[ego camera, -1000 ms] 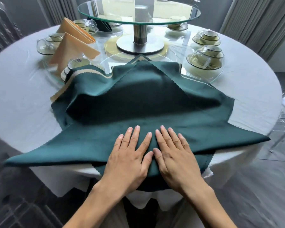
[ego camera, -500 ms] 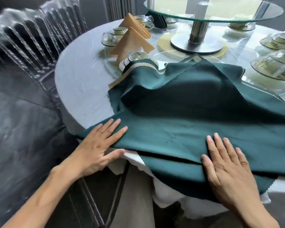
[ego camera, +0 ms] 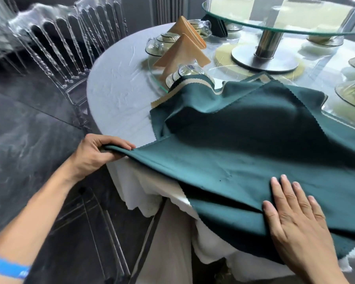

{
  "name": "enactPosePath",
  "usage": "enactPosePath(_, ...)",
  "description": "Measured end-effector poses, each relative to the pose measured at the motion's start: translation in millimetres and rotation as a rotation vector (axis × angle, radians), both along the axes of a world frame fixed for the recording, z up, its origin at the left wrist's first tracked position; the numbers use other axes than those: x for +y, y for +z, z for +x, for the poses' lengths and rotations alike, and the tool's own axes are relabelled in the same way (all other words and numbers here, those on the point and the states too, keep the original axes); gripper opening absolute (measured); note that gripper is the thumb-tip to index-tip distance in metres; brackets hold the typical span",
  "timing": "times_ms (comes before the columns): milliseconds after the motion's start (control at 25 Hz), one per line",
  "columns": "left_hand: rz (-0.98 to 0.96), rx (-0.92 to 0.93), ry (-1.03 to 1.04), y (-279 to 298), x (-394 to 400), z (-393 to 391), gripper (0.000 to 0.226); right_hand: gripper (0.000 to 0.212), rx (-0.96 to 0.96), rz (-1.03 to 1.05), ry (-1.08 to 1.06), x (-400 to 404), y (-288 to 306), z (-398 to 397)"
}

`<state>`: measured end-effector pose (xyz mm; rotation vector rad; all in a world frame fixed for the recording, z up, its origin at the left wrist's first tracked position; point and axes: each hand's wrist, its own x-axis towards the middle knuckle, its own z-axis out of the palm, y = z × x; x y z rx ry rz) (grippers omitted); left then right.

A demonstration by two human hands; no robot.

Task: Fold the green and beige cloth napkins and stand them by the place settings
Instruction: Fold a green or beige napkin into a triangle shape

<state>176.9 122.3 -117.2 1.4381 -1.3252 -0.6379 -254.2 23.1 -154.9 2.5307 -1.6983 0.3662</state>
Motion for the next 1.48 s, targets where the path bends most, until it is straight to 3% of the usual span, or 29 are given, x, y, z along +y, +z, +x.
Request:
enactPosePath(80, -0.013, 0.121, -0.021, 6, -5, -3, 0.021, 0.063, -0.008, -0.004, 0.014, -1, 1, -1)
enactPosePath(280, -0.101, 0.343, -0.053, 27, -22, -17, 0.037, 0.072, -0.108, -0.061, 0.155, 19, 16, 26)
enactPosePath(480, -0.199, 0.394, -0.153, 71, -51, -48, 0.033, 0.032, -0.180, -0.173, 0.168, 28, 24, 74)
enactPosePath(600, -0.243, 0.396, -0.142, 94, -65, -66, 0.013, 0.014, -0.256, -0.218, 0.168, 37, 27, 69)
enactPosePath(680, -0.246, 0.353, -0.134, 107, -74, -81, 0.022, 0.014, -0.319, -0.246, 0.196, 55, 29, 60)
enactPosePath(840, -0.116, 0.223, -0.154, 114, -96, -120, 0.012, 0.014, -0.482, -0.183, 0.089, 90, 33, 45)
enactPosePath(960, 0.040, 0.081, -0.113, 92, -117, -144, 0.004, 0.047, -0.510, -0.059, 0.020, 96, 31, 46)
enactPosePath(1040, 0.097, -0.088, -0.052, 71, -131, -153, 0.013, 0.056, -0.504, -0.017, 0.030, 91, 32, 48)
enactPosePath(1200, 0.140, -0.364, 0.115, 44, -146, -159, 0.028, 0.039, -0.522, -0.029, 0.049, 78, 30, 48)
enactPosePath(1480, 0.073, -0.444, 0.274, 50, -166, -170, 0.017, 0.021, -0.440, -0.254, 0.027, 60, 36, 46)
